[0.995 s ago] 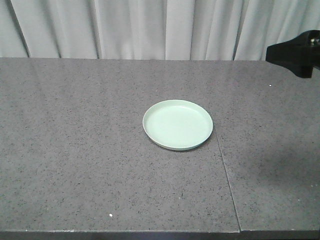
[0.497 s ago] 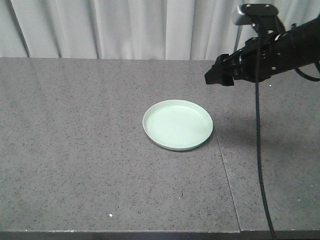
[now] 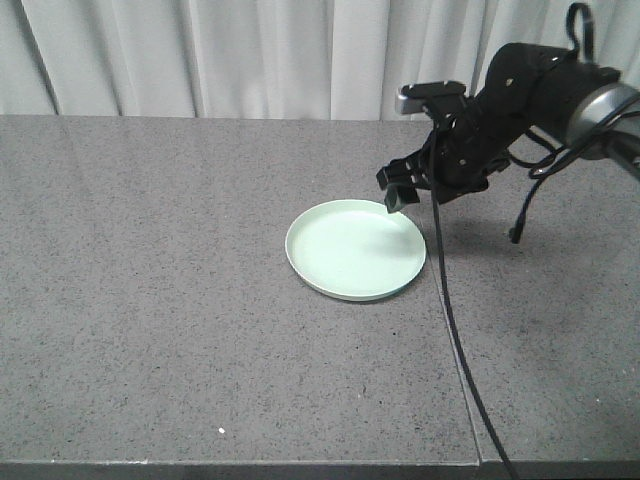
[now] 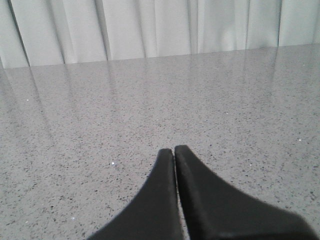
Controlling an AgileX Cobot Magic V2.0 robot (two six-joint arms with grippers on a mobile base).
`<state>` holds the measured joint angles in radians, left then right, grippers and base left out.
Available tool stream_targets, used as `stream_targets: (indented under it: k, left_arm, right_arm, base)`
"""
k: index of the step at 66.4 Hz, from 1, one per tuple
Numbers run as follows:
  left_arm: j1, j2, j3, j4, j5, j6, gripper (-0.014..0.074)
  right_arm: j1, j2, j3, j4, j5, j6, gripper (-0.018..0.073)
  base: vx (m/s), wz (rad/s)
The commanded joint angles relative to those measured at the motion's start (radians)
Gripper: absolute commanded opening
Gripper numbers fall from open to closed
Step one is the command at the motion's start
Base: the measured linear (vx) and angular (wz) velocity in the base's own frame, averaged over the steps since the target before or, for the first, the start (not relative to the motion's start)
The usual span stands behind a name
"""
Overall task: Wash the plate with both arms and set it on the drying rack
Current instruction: 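Reach the right gripper down to the rim of the green plate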
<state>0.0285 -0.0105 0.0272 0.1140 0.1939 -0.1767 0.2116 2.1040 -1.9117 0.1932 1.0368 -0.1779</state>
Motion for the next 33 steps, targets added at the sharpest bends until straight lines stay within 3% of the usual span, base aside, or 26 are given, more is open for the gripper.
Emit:
stream_targets:
  k: [1,21,26,33]
  left_arm:
    - [-0.008,-0.014,-0.026,0.0,-0.075,-0.007,-0.0006]
    - [-0.008,-0.014,-0.026,0.0,-0.075,-0.007,-0.0006]
    - [-0.008,-0.014,-0.026,0.0,-0.075,-0.007,-0.0006]
    - [-0.008,-0.014,-0.026,0.0,-0.075,-0.007,-0.0006]
  right_arm:
    - [-0.005,-0.018,-0.05,-0.02,-0.005,0.031,0.0536]
    - [-0.005,0.047,-0.048,-0.03,0.03,0.031,0.0511]
    - [-0.004,0.047,-0.048,-0.032,0.032,0.031,0.0457]
    - [-0.004,0.047,-0.049,-0.032,0.039,0.033,0.0299]
  base:
    - [0.0,0.0]
    - [0.0,0.0]
    - [0.0,0.0]
    - [0.0,0.0]
